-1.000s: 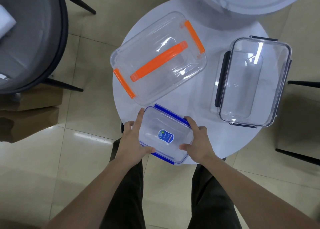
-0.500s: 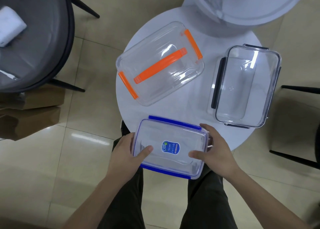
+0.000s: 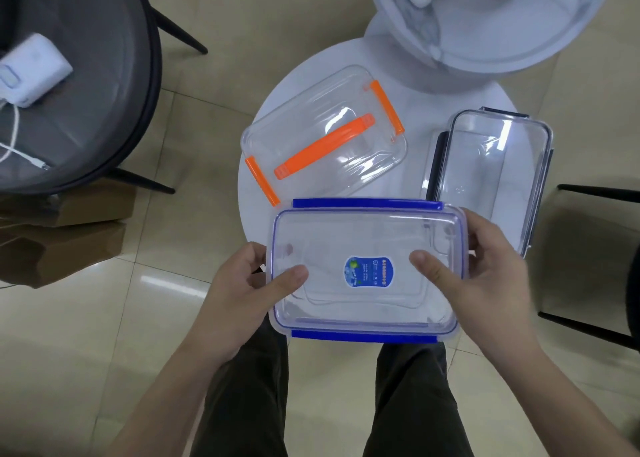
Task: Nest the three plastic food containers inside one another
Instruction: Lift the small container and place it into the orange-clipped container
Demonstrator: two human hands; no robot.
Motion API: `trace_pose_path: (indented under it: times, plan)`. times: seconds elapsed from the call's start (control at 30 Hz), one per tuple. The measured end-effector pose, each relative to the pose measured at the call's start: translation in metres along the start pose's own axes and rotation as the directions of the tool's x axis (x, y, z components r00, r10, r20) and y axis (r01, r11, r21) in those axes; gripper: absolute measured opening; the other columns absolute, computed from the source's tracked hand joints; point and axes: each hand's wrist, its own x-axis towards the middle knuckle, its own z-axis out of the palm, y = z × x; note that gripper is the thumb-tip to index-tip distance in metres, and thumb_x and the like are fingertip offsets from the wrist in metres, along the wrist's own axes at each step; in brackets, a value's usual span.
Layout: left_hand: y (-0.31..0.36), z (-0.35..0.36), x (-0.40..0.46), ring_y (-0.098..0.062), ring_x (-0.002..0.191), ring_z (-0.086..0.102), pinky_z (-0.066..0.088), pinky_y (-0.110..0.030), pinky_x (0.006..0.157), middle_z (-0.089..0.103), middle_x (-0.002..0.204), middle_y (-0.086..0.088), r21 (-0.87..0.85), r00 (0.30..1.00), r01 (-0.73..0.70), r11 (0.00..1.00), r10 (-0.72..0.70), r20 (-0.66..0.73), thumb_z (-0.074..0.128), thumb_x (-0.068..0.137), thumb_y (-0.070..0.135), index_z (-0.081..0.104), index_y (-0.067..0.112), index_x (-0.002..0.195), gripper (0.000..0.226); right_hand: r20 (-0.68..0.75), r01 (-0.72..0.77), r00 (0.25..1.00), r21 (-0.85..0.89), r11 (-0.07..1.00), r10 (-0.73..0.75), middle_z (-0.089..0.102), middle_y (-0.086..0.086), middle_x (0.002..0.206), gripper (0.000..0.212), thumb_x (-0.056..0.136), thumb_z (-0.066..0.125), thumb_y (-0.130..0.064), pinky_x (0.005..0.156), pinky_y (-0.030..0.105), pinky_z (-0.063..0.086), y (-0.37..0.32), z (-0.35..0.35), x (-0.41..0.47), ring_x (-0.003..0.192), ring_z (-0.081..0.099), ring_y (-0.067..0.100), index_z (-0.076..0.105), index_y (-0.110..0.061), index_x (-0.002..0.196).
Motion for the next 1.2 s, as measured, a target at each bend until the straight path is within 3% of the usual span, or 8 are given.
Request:
trace_pose_path:
  times: [0.1,0.23,0.4,0.53,0.73,0.83,0.93,1.2]
  plan:
    - [0.009,0.002,0.003,-0.002,0.087,0.079,0.063,-0.02,0.062,0.08,0.089,0.02,-0.05,1.0,-0.028,0.998,0.028,0.006,0.075,0.059,0.047,0.066,0.024,0.102,0.05,-0.019,0.029,0.999,0.058,0.998,-0.028,0.066,-0.009,0.126,0.066,0.075,0.071,-0.054,0.084,0.038,0.061,-0.009,0.0,0.009,0.113,0.065,0.014,0.057,-0.03,0.134]
    - [0.013,0.004,0.008,-0.007,0.091,0.08,0.064,-0.02,0.063,0.081,0.099,0.008,-0.093,0.999,-0.035,0.995,0.033,-0.032,0.074,0.062,0.048,0.065,0.017,0.111,0.058,0.035,0.018,0.999,0.134,0.991,-0.023,0.067,-0.015,0.122,0.059,0.081,0.064,-0.05,0.075,0.019,0.06,-0.018,0.004,0.018,0.109,0.067,0.007,0.051,-0.038,0.137]
    - [0.016,0.005,0.014,-0.009,0.093,0.08,0.064,-0.021,0.063,0.079,0.107,0.003,-0.142,0.998,-0.052,0.988,0.044,-0.053,0.074,0.066,0.043,0.063,0.019,0.111,0.052,0.041,-0.021,0.999,0.126,0.992,0.016,0.069,-0.008,0.119,0.065,0.077,0.056,-0.063,0.08,0.026,0.062,-0.018,0.012,0.025,0.107,0.069,0.015,0.051,-0.038,0.137]
    - [0.018,0.003,0.019,-0.009,0.091,0.081,0.065,-0.021,0.063,0.079,0.106,0.004,-0.176,0.996,-0.068,0.982,0.056,-0.07,0.075,0.063,0.043,0.062,0.023,0.108,0.051,0.035,-0.005,0.999,0.119,0.993,0.001,0.069,-0.005,0.116,0.046,0.073,0.054,-0.07,0.082,0.035,0.061,-0.023,0.018,0.034,0.1,0.071,0.014,0.05,-0.055,0.116]
    - [0.021,0.0,0.032,-0.011,0.093,0.081,0.067,-0.026,0.067,0.081,0.108,0.004,-0.235,0.992,-0.106,0.966,0.085,-0.097,0.078,0.062,0.038,0.059,0.03,0.111,0.054,0.006,0.031,0.999,0.135,0.99,-0.032,0.072,-0.007,0.106,0.026,0.075,0.058,-0.073,0.085,0.038,0.058,-0.026,0.026,0.053,0.095,0.071,0.013,0.058,-0.059,0.097]
    - [0.026,0.001,0.039,-0.012,0.097,0.081,0.068,-0.029,0.07,0.082,0.11,0.006,-0.229,0.988,-0.132,0.964,0.111,-0.103,0.078,0.065,0.039,0.06,0.031,0.122,0.061,-0.009,0.05,0.999,0.148,0.988,-0.049,0.073,-0.006,0.095,0.009,0.082,0.059,-0.063,0.078,0.033,0.057,-0.032,0.03,0.066,0.088,0.07,0.015,0.061,-0.06,0.09]
    - [0.034,0.001,0.046,-0.016,0.101,0.08,0.068,-0.035,0.076,0.082,0.113,0.005,-0.212,0.98,-0.17,0.962,0.144,-0.134,0.077,0.068,0.042,0.063,0.024,0.13,0.066,-0.006,0.06,0.998,0.13,0.99,-0.06,0.07,-0.007,0.089,0.009,0.089,0.057,-0.057,0.07,0.024,0.051,-0.038,0.032,0.083,0.077,0.064,0.006,0.061,-0.05,0.093]
    - [0.044,-0.004,0.063,-0.015,0.098,0.081,0.066,-0.048,0.088,0.083,0.108,0.006,-0.147,0.963,-0.192,0.97,0.157,-0.219,0.075,0.066,0.053,0.071,0.026,0.122,0.062,0.04,0.123,0.991,0.02,0.992,-0.124,0.067,-0.023,0.085,0.005,0.096,0.056,-0.047,0.065,0.0,0.042,-0.061,0.042,0.125,0.076,0.06,-0.018,0.057,-0.049,0.091]
